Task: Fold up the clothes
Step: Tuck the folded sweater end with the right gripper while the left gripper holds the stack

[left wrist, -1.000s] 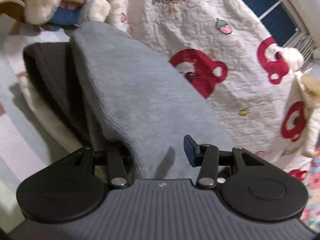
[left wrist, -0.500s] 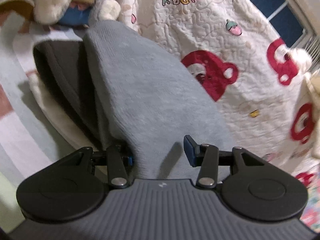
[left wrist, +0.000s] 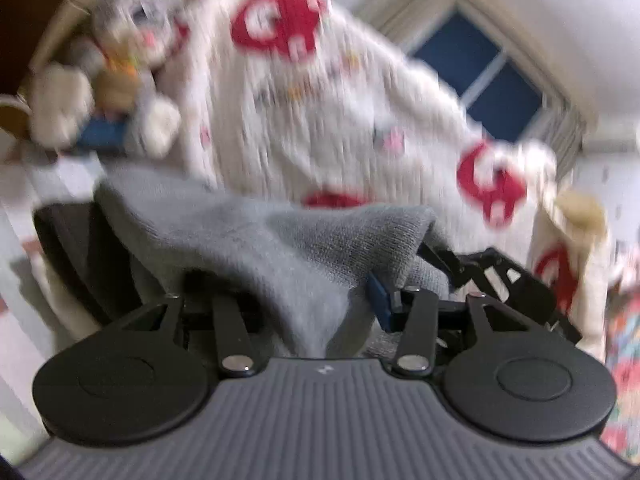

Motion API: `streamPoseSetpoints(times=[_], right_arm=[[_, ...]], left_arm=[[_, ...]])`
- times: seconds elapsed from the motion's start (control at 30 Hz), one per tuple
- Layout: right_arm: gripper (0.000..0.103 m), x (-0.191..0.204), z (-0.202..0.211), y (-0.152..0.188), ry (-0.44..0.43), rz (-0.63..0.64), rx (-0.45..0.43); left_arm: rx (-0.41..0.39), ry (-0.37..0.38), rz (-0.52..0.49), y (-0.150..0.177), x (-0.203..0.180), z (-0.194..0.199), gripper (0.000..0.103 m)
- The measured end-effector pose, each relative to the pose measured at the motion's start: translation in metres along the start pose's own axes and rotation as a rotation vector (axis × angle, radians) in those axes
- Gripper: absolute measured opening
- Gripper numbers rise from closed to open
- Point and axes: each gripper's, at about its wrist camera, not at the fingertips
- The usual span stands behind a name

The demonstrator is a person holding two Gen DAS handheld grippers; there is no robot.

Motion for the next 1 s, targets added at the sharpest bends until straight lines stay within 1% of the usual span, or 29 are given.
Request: streamPoseSetpoints(times=[0.07,0.1,0.2,0.3,0.37,0.4,0.5,0.57,0.63,0.7,0.77,0.83,0.9,0.97,1.0], right_arm=[[0.019,0.004,-0.015,-0.006,-0.001,-0.068,0.008],[0.019,0.005,-0.02,-0.01,0.017,-0.104,0.004],[0.019,0.006,-0.031,-0.015,0.071,-0.191,-0.017],[0.02,0.012,-0.027,-0.005,0.155,-0.171,-0.032],[0.025,0.017,-0.024,0.002,0.213,-0.152,-0.041],[0.025,0.02,-0.022,0.005,0.241,-0.143,-0.045],[0.026,0.009,-0.01,0.017,0.262,-0.19,-0.042],[0.026,0.003,-0.004,0.02,0.269,-0.207,-0.031],[0.026,0.002,-0.012,0.016,0.288,-0.207,-0.02],[0.026,0.002,-0.021,0.013,0.309,-0.205,-0.01],[0.026,-0.002,-0.021,0.015,0.333,-0.203,-0.002],[0.026,-0.006,-0.021,0.018,0.352,-0.207,0.004],[0.026,-0.007,-0.023,0.02,0.363,-0.22,0.009],[0.026,-0.004,-0.027,0.017,0.379,-0.222,0.019],[0.026,-0.002,-0.029,0.016,0.387,-0.223,0.025]], left_arm=[[-0.023,-0.015,-0.029,-0.004,0.002,0.009,0.049],[-0.013,-0.026,-0.059,-0.004,0.002,0.01,0.051],[0.014,-0.056,-0.135,-0.004,-0.003,0.012,0.052],[0.04,-0.073,-0.187,-0.002,-0.009,0.011,0.06],[0.078,-0.05,-0.183,0.001,-0.01,0.008,0.061],[0.096,-0.049,-0.193,0.004,-0.012,0.007,0.061],[0.138,-0.092,-0.284,0.02,-0.022,0.007,0.062],[0.172,-0.101,-0.323,0.032,-0.025,0.009,0.065],[0.189,-0.103,-0.334,0.043,-0.026,0.012,0.07],[0.178,-0.12,-0.353,0.049,-0.03,0.011,0.073],[0.157,-0.145,-0.378,0.054,-0.035,0.008,0.073],[0.145,-0.153,-0.395,0.057,-0.038,0.005,0.078],[0.151,-0.164,-0.409,0.061,-0.039,0.0,0.081],[0.142,-0.203,-0.455,0.067,-0.042,-0.004,0.081],[0.124,-0.225,-0.467,0.069,-0.043,-0.006,0.081]])
Point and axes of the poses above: each gripper's, at about its wrist camera, not at the fingertips, and z roughly against the way its jaws point, x to its left, y to its underside, and after that the axes turned 6 degrees about x, right-handed
